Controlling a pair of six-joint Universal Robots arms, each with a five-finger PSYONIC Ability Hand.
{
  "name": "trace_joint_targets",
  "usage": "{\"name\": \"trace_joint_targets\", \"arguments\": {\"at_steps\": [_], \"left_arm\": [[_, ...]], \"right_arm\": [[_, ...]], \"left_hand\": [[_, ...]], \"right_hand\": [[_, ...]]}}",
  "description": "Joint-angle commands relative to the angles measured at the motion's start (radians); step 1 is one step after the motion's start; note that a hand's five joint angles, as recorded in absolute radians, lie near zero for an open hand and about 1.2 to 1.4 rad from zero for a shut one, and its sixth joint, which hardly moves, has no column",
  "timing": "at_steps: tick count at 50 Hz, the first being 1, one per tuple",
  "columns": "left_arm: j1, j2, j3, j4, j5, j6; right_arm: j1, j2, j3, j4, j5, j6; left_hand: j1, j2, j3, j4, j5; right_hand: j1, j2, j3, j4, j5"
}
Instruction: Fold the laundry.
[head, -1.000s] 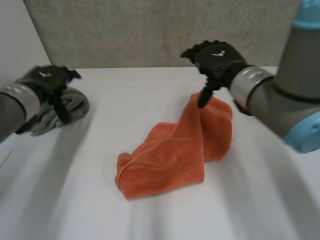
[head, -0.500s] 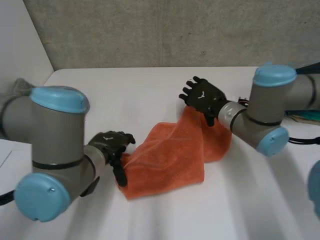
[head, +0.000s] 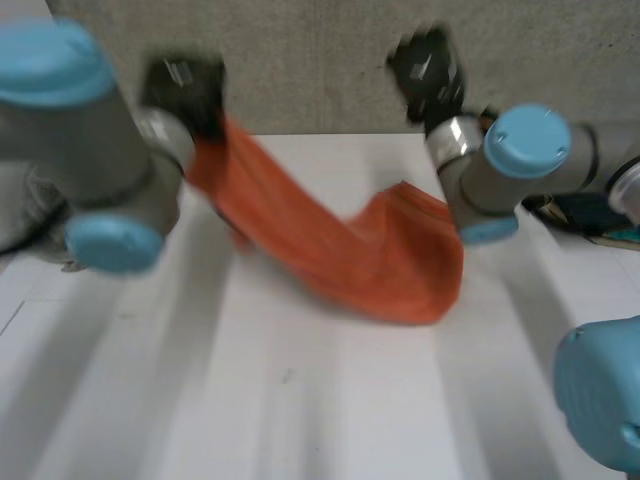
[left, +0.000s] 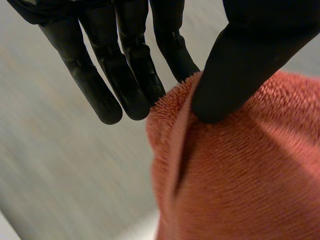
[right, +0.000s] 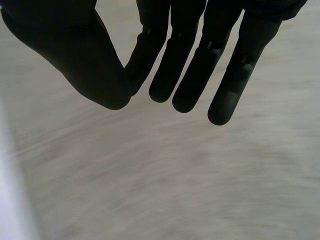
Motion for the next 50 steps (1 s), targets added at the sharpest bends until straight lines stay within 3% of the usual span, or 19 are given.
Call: {"name": "trace_joint_targets", "arguments": {"at_steps": [1,6,11,14,15,17,23,30,50], "left_arm": [[0.047,0.015,0.199,0.112,0.001,0.007],[0.056,0.015,0.169,0.04,0.003,-0.016],[0.054,0.048,0.02,0.032,0.055,-0.018],[0.051,0.081,-0.037,0.05,0.083,-0.016],[0.048,0.108,-0.072,0.062,0.098,-0.016],[0.048,0.137,-0.103,0.075,0.109,-0.01],[0.062,0.245,-0.202,0.086,0.145,0.019],[0.1,0.346,-0.32,0.063,0.25,0.016],[0.139,0.679,-0.607,0.059,0.414,0.019]], "right_arm": [[-0.005,-0.197,0.101,-0.159,0.09,0.187],[0.0,-0.261,0.235,-0.11,0.044,0.192],[-0.014,-0.275,0.341,0.005,-0.035,0.279],[-0.02,-0.257,0.343,0.068,-0.072,0.353],[-0.023,-0.245,0.333,0.115,-0.092,0.403],[-0.026,-0.231,0.318,0.161,-0.111,0.45],[-0.02,-0.151,0.209,0.331,-0.19,0.607],[0.019,-0.041,0.085,0.492,-0.284,0.645],[0.174,0.173,-0.064,0.379,-0.105,0.637]], "left_hand": [[0.256,0.205,0.21,0.199,0.262],[0.256,0.205,0.21,0.199,0.262],[0.256,0.205,0.21,0.199,0.262],[0.256,0.205,0.21,0.199,0.262],[0.256,0.205,0.21,0.199,0.262],[0.256,0.205,0.21,0.199,0.262],[0.256,0.205,0.21,0.199,0.262],[0.256,0.205,0.21,0.199,0.262],[0.256,0.205,0.21,0.199,0.262]], "right_hand": [[0.242,0.214,0.21,0.202,0.221],[0.242,0.214,0.21,0.202,0.221],[0.201,0.173,0.169,0.161,0.18],[-0.063,-0.091,-0.094,-0.102,-0.083],[-0.416,-0.444,-0.447,-0.455,-0.436],[-0.714,-0.742,-0.746,-0.754,-0.735],[-0.926,-0.954,-0.958,-0.966,-0.947],[-0.974,-1.002,-1.005,-1.013,-0.994],[-0.98,-1.008,-1.011,-1.019,-1.0]]}}
